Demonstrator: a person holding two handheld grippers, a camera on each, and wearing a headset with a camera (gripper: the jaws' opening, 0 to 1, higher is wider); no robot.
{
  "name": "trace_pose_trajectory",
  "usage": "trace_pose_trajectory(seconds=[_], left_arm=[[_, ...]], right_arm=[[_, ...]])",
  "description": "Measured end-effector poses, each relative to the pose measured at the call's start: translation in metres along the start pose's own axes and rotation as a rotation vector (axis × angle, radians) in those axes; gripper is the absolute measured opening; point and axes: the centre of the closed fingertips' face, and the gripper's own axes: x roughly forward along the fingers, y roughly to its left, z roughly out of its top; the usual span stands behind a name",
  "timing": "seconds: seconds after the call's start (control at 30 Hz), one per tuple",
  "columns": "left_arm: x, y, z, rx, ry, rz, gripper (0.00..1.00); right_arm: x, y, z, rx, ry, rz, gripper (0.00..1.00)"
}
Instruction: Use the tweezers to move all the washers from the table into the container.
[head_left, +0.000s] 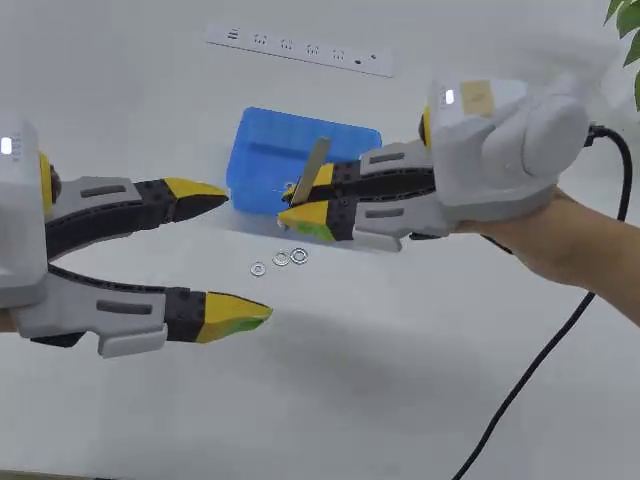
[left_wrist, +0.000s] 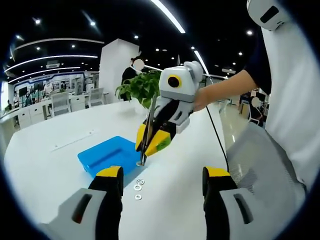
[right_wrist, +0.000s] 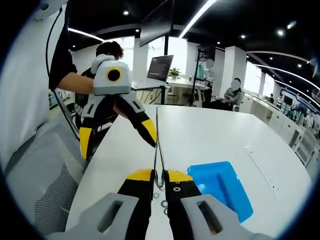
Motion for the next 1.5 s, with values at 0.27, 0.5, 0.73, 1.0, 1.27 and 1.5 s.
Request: trace_pose_trajectory(seconds=[0.27,0.5,0.73,1.0,1.27,1.5], left_arm=[[-0.001,0.003,-0.001,-0.026,-0.016,0.031,0.90],[-0.006,0.001,-0.003,-0.073,-0.024,0.028,0.98],[-0.012,0.010,-0.001,-0.095,-0.039,0.076,0.99],[-0.022,0.020,0.006,-0.086,-0.026,0.112,0.99],[-0.033,0.032,0.001,-0.127,-0.032,0.175,0.99],[-0.033,0.030,-0.004,-0.166,-0.025,0.177,0.99]], right_arm=[[-0.013,-0.035,0.009,-0.011,-0.004,-0.075,0.09],[-0.012,-0.070,0.006,-0.005,-0.013,-0.124,0.09],[-0.001,-0.095,-0.014,0.006,0.022,-0.158,0.09],[0.021,-0.123,-0.053,0.043,0.087,-0.181,0.09],[0.043,-0.124,-0.078,0.061,0.133,-0.143,0.09],[0.049,-0.120,-0.092,0.067,0.164,-0.137,0.10]])
